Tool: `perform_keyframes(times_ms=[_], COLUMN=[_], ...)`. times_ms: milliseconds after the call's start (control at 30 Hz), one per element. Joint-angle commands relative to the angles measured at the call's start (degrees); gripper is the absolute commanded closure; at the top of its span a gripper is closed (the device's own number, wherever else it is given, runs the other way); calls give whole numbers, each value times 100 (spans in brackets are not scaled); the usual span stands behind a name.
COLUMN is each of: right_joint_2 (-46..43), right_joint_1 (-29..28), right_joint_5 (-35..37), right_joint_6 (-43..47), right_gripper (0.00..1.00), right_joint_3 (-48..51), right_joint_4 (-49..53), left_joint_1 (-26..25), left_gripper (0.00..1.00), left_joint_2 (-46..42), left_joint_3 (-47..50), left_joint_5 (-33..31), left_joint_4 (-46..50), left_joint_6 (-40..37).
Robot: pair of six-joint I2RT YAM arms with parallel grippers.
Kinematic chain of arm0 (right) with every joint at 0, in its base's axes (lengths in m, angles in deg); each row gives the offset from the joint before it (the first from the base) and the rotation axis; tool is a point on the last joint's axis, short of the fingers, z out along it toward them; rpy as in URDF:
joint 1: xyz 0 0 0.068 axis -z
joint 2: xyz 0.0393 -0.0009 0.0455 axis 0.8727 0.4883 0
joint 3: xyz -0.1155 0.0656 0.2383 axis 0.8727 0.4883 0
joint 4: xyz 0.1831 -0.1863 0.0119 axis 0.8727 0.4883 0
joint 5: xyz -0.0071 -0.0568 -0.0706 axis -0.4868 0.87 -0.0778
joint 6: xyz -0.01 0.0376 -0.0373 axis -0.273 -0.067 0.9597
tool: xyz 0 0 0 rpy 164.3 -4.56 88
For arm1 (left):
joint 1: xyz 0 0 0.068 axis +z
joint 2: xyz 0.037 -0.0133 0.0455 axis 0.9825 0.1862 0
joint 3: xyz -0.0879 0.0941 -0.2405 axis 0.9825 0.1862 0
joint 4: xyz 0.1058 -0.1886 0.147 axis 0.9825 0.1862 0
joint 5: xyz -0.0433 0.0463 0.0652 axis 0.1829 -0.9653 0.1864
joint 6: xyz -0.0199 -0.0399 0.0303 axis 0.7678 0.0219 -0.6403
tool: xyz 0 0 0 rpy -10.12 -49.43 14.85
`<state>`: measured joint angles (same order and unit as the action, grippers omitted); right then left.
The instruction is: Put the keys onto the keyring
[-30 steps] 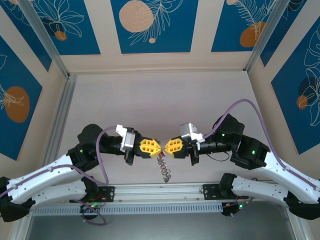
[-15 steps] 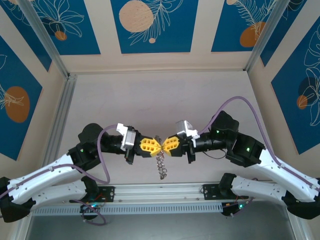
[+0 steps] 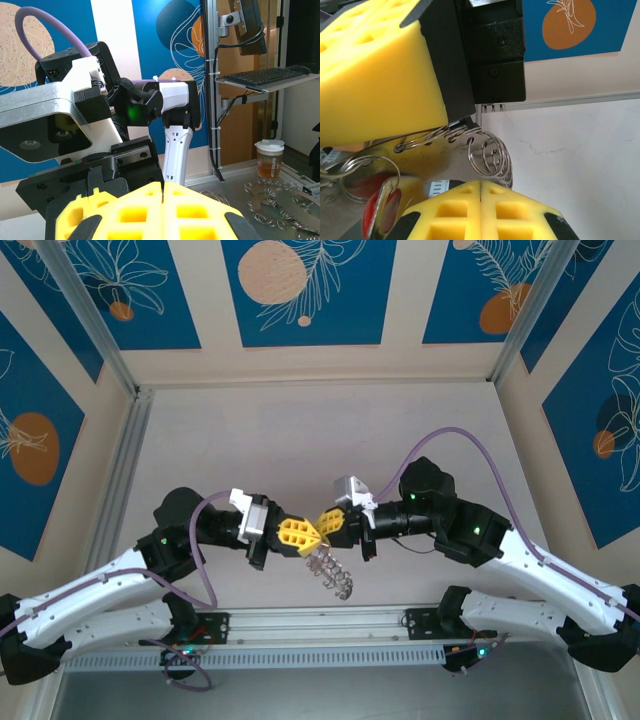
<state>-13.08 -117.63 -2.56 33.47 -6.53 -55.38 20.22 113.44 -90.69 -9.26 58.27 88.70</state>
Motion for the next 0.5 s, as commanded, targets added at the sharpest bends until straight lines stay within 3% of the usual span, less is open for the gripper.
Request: perform_keyframes(times_ms=[0,200,267,400,467], right_joint_2=[-186,-504,-581,-791,-910], right_joint_1=[39,37,35,35,35], right_joint_5=[159,330,397,645,843], right_joint_6=[-55,-73,-53,-24,-20], right_gripper=[100,100,95,70,63], right_joint_3=[-102,26,55,173,259], right_joint_4=[-26,-130,-110,-17,37], left_joint_1=[54,78,87,96,107], left_gripper=[100,100,100,100,100], left_joint_2=[-143,-206,-225,-317,-447], left_joint_3=[17,20,3,-157,-192], left_joint_5=[115,115,139,82,-68], left_joint_4=[-299,-186,-126,556,840], left_joint_6=[21,12,12,-210,-305])
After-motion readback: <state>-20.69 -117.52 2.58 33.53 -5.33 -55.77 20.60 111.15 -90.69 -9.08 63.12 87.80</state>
